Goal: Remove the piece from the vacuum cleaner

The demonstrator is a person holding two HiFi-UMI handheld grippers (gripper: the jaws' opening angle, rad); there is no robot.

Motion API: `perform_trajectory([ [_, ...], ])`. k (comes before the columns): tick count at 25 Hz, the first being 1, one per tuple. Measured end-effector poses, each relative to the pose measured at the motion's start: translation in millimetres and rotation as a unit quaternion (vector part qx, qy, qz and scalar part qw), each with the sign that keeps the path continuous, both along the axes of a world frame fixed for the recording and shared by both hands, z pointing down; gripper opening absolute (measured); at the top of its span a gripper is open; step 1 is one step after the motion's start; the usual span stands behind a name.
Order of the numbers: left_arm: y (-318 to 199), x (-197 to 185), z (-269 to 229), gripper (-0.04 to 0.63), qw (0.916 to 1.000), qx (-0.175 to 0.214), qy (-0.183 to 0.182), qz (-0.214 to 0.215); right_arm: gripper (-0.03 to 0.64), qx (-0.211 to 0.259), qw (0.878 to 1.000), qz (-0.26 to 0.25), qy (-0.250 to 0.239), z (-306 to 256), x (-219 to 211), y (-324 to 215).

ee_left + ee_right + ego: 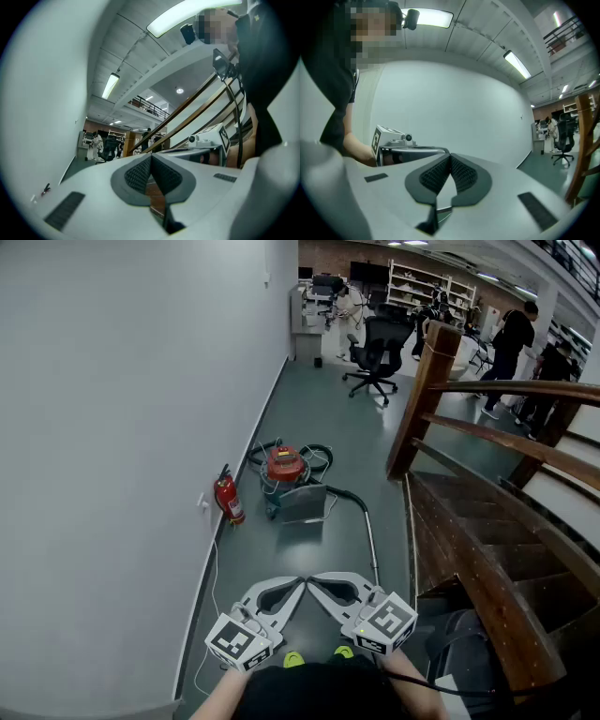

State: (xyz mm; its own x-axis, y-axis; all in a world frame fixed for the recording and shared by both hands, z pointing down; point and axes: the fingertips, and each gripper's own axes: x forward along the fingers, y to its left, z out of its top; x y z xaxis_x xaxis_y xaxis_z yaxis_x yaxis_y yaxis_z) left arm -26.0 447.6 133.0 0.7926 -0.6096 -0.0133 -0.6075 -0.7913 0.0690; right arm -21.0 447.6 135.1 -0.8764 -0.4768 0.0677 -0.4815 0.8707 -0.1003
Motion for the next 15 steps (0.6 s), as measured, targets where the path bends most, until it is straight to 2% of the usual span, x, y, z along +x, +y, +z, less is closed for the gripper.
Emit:
perform_trajectory([
  [15, -4.4, -8.6, 5.6, 0.008, 0.9997, -0.011, 0.018, -0.015, 0.014, 0.0, 1.0, -0.003, 0.019, 6.1, -8.6, -3.9],
])
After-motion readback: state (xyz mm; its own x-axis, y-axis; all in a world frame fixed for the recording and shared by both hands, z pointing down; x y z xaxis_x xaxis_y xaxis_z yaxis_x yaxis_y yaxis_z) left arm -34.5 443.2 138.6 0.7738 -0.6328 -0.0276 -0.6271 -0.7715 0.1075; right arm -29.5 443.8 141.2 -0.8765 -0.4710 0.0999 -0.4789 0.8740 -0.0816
